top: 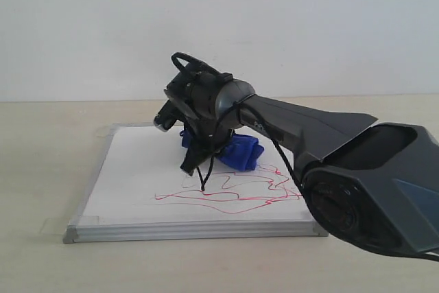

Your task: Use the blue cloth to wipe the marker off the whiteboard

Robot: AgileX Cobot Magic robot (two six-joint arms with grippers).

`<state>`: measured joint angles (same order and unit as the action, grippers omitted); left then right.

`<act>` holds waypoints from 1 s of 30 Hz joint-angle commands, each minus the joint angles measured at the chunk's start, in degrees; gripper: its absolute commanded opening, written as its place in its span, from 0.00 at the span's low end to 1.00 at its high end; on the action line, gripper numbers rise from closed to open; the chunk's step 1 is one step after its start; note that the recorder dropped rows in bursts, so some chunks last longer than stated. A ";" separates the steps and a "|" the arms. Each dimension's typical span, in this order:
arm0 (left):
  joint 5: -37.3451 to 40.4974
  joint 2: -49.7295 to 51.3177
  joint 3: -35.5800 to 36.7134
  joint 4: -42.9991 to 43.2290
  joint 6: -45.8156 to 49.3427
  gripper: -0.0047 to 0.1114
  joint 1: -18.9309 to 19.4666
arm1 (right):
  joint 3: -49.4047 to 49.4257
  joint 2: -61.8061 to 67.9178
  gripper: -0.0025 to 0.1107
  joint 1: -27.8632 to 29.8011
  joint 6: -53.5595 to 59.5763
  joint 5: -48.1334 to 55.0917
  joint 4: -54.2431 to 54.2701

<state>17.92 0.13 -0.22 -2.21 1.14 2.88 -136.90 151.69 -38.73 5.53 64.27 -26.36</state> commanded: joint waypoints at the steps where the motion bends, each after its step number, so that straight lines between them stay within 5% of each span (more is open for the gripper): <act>1: -0.33 -0.13 0.22 -0.12 -0.30 0.07 -0.11 | 0.83 0.88 0.02 1.48 -2.33 5.69 2.92; 10: -0.33 -0.13 0.22 -0.12 -0.30 0.07 -0.11 | 0.83 0.88 0.02 -3.01 23.84 -1.67 40.30; 13: -0.33 -0.13 0.22 -0.12 -0.30 0.07 -0.11 | 0.83 0.88 0.02 -5.77 30.60 -0.23 43.57; 18: -0.33 -0.13 0.22 -0.12 -0.30 0.07 -0.11 | 0.83 0.88 0.02 -6.90 26.72 0.16 35.16; 27: -0.33 -0.13 0.22 -0.12 -0.30 0.07 -0.11 | 0.83 0.88 0.02 -1.63 -3.48 5.69 1.36; 30: -0.33 -0.13 0.22 -0.12 -0.30 0.07 -0.11 | 0.83 0.76 0.02 0.56 -6.44 5.69 -1.91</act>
<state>17.92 0.13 -0.22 -2.21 1.14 2.88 -137.26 150.93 -41.64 3.43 65.87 -21.57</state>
